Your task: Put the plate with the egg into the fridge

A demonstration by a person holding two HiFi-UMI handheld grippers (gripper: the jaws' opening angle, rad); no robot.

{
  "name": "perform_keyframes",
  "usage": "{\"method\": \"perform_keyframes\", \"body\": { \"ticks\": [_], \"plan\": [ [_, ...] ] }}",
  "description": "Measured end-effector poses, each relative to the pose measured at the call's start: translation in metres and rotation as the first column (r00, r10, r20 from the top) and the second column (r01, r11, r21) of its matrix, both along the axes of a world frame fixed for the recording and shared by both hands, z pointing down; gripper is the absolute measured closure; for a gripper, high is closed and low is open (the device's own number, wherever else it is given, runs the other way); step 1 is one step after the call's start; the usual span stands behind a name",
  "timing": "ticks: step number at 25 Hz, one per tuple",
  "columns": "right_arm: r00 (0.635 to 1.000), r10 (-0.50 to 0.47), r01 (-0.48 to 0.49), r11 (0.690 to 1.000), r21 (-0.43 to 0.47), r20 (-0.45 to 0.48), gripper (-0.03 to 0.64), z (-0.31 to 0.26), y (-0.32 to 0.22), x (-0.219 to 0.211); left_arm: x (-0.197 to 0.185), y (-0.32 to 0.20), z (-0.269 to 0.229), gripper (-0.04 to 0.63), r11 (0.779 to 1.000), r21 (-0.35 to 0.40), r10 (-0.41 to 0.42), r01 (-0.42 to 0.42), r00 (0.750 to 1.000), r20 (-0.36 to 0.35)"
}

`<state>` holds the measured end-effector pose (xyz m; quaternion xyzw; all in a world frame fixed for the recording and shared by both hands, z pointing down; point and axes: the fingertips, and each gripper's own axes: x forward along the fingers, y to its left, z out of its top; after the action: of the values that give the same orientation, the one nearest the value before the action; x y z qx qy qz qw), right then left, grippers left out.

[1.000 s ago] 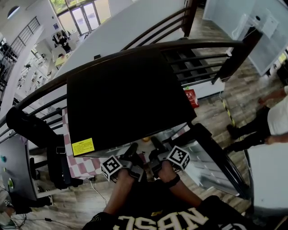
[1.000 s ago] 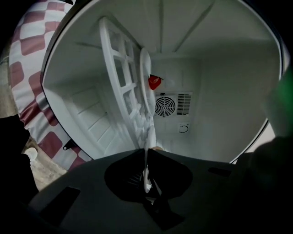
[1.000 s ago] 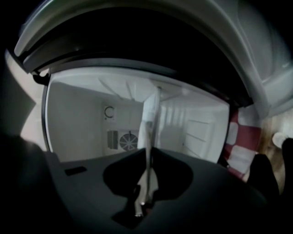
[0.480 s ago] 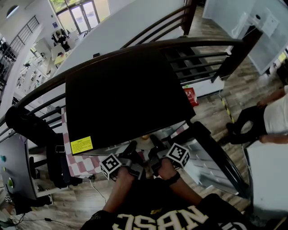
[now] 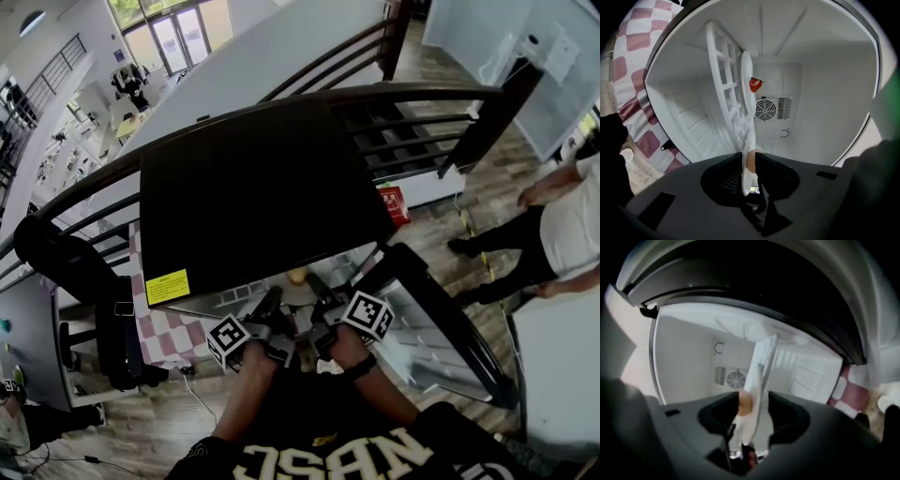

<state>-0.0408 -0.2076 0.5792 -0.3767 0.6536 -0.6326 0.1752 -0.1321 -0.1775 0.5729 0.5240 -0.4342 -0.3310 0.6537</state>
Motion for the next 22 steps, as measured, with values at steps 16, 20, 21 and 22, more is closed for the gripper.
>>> {"method": "perform_keyframes", "body": {
  "ticks": [16,20,21,22],
  "plan": [
    [0.998,-0.05,0.05,0.999,0.014,0.036,0.425,-0.001,0.032,0.013,0.012,0.029,-0.002,0.43,0.999,0.038,-0.017,0.016,1.0,0.012],
    [0.997,-0.072,0.071,0.997,0.015,0.036,0.426,-0.004,0.043,0.014,0.021,0.036,-0.006,0.441,0.998,0.056,0.004,-0.006,0.999,0.044],
    [0.996,-0.077,0.076,0.997,0.016,0.034,0.428,-0.004,0.045,0.014,0.022,0.037,-0.005,0.453,0.998,0.057,0.007,-0.01,0.999,0.053],
    [0.996,-0.081,0.08,0.997,0.017,0.033,0.439,-0.004,0.048,0.014,0.024,0.038,-0.005,0.463,0.998,0.054,0.01,-0.013,0.998,0.059]
  ]
}}
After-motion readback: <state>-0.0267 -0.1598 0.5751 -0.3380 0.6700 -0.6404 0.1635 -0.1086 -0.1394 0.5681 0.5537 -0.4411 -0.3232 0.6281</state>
